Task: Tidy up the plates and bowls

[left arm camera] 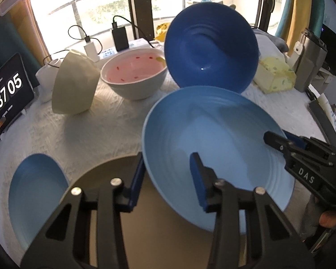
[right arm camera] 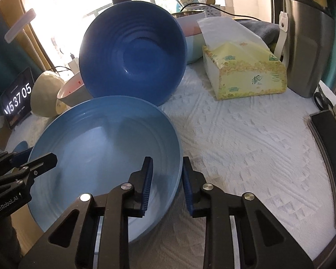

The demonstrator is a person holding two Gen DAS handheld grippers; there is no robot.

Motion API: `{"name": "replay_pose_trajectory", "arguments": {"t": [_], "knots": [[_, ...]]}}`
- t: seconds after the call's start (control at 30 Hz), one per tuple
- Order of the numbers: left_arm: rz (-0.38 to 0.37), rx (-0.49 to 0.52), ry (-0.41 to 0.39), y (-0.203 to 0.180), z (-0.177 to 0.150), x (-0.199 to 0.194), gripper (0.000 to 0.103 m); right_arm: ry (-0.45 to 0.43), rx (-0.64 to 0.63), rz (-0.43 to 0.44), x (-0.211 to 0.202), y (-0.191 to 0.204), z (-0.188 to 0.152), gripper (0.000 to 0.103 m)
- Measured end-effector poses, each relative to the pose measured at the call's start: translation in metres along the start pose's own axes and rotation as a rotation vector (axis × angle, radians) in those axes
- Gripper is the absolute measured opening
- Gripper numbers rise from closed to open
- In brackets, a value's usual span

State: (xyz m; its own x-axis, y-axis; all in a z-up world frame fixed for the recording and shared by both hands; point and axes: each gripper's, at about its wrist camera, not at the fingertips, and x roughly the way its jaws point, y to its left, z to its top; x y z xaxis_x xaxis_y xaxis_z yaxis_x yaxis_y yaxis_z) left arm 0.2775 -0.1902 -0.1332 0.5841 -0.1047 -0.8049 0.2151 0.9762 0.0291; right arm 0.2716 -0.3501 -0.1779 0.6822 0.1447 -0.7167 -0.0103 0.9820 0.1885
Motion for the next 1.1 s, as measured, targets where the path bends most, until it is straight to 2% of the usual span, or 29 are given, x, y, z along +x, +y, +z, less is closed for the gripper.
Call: {"name": "replay_pose_trajectory", "arguments": {"t": [0.57,1.1], "knots": [[-0.007,-0.013,-0.081,0.012,-0.014,-0.044,0.042,-0.065,-0.014,-0.017,-0.037,0.019,-0.007,0.028],[0.02,-0.056,-0.142,0.053,-0.046,-0.087,0.042,-0.106,-0.058,-0.001,-0.065,0.072,-0.022,0.028]]}}
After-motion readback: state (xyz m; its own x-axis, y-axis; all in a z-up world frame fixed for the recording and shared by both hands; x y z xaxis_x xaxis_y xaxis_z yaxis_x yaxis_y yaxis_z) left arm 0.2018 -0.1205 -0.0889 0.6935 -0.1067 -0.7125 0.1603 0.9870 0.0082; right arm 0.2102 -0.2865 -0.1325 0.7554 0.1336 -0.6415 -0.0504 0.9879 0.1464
